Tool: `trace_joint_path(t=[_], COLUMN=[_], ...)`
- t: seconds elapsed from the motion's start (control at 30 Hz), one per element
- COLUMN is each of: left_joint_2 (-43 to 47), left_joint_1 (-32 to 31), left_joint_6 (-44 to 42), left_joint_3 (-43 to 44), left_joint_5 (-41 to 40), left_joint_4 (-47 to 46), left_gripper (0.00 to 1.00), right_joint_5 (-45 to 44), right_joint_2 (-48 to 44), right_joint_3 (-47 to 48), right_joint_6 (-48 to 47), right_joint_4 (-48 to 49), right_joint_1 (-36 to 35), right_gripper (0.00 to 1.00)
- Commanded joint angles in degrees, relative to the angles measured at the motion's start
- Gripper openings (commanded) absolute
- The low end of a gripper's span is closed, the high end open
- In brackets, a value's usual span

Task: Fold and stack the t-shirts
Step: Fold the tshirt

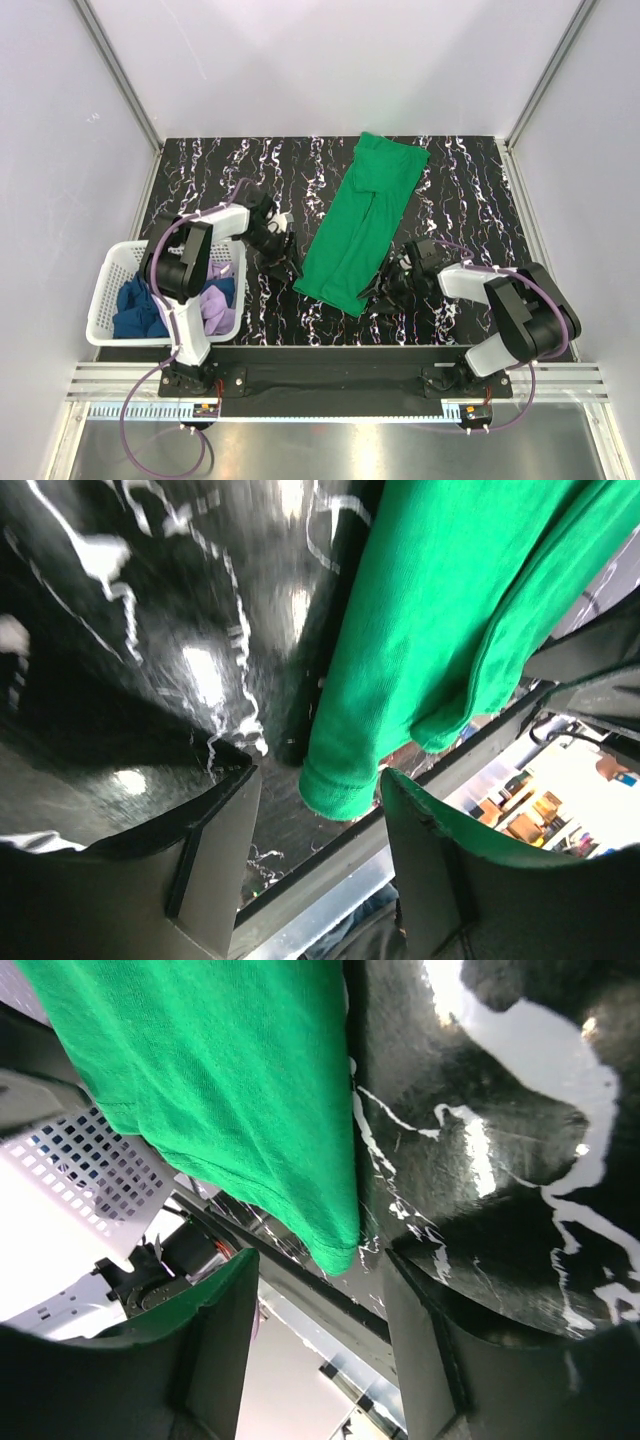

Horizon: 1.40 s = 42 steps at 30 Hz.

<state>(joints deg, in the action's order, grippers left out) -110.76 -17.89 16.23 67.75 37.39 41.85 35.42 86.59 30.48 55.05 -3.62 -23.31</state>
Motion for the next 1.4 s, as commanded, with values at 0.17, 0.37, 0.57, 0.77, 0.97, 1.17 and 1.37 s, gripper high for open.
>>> trace_joint_path(t=[0.17,0.37,0.57,0.77,0.97,1.17,1.37], left_joint_2=[1.5,1.9,1.1,0.9,2.5,6.0,11.8], left_joint_1=[-0.3,-0.5,-0.5,-0.6,-0.9,-4.2,-11.2], left_joint_6=[-2.9,-2.8,-2.9,-2.5,-1.6,2.2,11.3], left_joint_3=[-7.4,-9.0,-8.7,-8.5,-11.1,-15.8,-21.0], left_joint_5=[-4.6,-4.2,-3.1,-2.5,-2.8,-2.8,-3.4], left_joint_4=[-3.1,-3.9,-4.3,-4.9,-6.2,-9.6,-16.0], left_gripper=[0.57,0.54,0.5,0.39,0.19,0.03,0.0], right_joint_5=[-6.9,-10.7,-12.2,-12.1,-13.5,-17.8,-21.6], right_joint_2=[1.0,0.2,0.9,3.7,3.2,-4.2,-15.6], right_joint_3=[-1.0,-2.8,-2.2,-1.7,-2.2,-3.6,-6.8], right_joint_6=[3.1,6.5,6.1,5.4,2.8,-0.7,-2.0], right_joint_4=[1.5,2.1,1.9,2.1,-1.2,-11.2,-22.1], right_joint_1=[-5.0,-6.1,-6.2,-6.5,-6.6,-6.6,-6.6], right_gripper=[0.56,0.52,0.5,0.4,0.11,0.0,0.0])
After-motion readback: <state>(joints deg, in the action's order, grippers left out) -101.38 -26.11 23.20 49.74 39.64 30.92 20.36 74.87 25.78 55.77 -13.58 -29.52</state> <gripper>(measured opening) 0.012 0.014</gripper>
